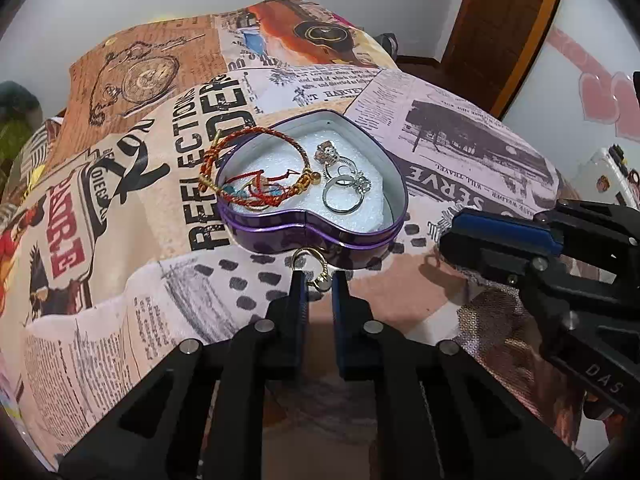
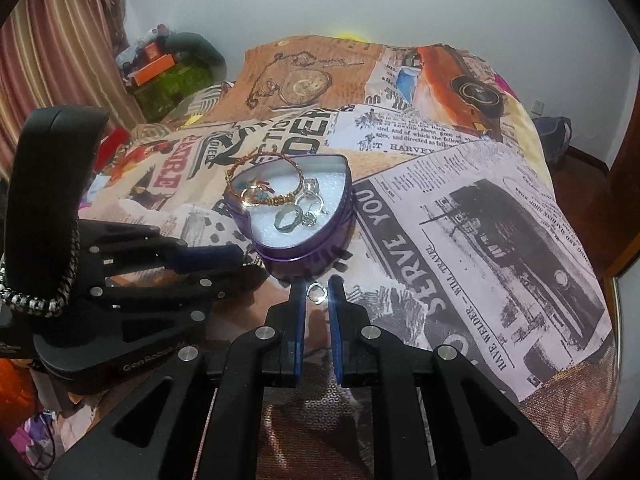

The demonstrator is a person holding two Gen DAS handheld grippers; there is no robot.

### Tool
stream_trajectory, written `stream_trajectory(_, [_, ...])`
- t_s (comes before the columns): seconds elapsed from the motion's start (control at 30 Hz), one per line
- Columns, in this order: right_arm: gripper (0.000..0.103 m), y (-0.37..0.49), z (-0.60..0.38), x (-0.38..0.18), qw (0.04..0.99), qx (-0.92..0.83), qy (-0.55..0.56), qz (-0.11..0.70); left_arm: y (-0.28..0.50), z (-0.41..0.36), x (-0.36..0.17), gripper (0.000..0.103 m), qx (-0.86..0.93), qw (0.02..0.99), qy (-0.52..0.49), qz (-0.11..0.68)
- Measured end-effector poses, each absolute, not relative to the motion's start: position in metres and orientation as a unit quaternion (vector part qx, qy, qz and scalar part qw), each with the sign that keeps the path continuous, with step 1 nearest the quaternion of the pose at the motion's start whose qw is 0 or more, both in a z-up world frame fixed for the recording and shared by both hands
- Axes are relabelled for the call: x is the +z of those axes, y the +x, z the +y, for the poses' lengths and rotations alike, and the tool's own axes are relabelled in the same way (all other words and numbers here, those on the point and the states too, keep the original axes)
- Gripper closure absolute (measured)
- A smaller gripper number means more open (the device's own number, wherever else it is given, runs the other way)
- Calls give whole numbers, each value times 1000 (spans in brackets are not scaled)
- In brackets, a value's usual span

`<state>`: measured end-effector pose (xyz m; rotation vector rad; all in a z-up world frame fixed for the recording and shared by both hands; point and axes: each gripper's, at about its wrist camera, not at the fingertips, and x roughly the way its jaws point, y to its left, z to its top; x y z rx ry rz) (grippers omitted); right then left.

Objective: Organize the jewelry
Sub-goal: 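Grasp the gold ring with the left tool while the right tool grasps a small silver earring, then lower the gold ring into the tin with the left tool while the right tool drops the earring in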

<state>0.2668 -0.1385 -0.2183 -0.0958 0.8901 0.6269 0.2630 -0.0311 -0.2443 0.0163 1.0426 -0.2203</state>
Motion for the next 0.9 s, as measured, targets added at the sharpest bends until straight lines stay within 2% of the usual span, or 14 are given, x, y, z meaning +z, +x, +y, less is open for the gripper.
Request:
stream_trajectory(0.1, [93,266,-138,-214,857,298,-46,419,259,-29,-242,102,-105,863,5,494])
stream_trajectory(0.37, [93,266,-139,-205,861,297,-42,411,249,-27,-237,103,-110,865,13,490])
stream_trajectory(0.43, [93,266,-139,-206,860,297,-42,412,247,-29,-236,95,-107,864,22,492])
stream_trajectory(0.47, [93,266,-139,-206,860,297,-42,412,247,-29,-237,85,-104,863,27,493])
stream_trajectory(0.5, [93,266,-139,-206,860,297,-41,414,248,-29,-237,65,-100,864,30,493])
stream_trajectory(0.57, [93,267,-140,-208,858,296,-38,417,252,-27,-239,42,-90,864,24,494])
stream_trajectory(0.67, [93,267,-140,-210,857,296,-33,420,261,-26,-243,42,-91,863,14,497])
stream_trajectory(0.73, [93,266,-141,-211,857,296,-33,421,264,-27,-244,50,-88,865,20,494])
stream_trajectory(0.77, [93,266,-141,-212,856,296,-33,422,265,-28,-244,56,-88,865,26,493])
stream_trajectory(0.8, [93,267,-141,-213,856,295,-35,424,266,-29,-245,67,-88,866,30,491])
stream_trajectory(0.9, [93,268,-142,-216,855,295,-33,426,268,-28,-246,80,-98,866,29,490])
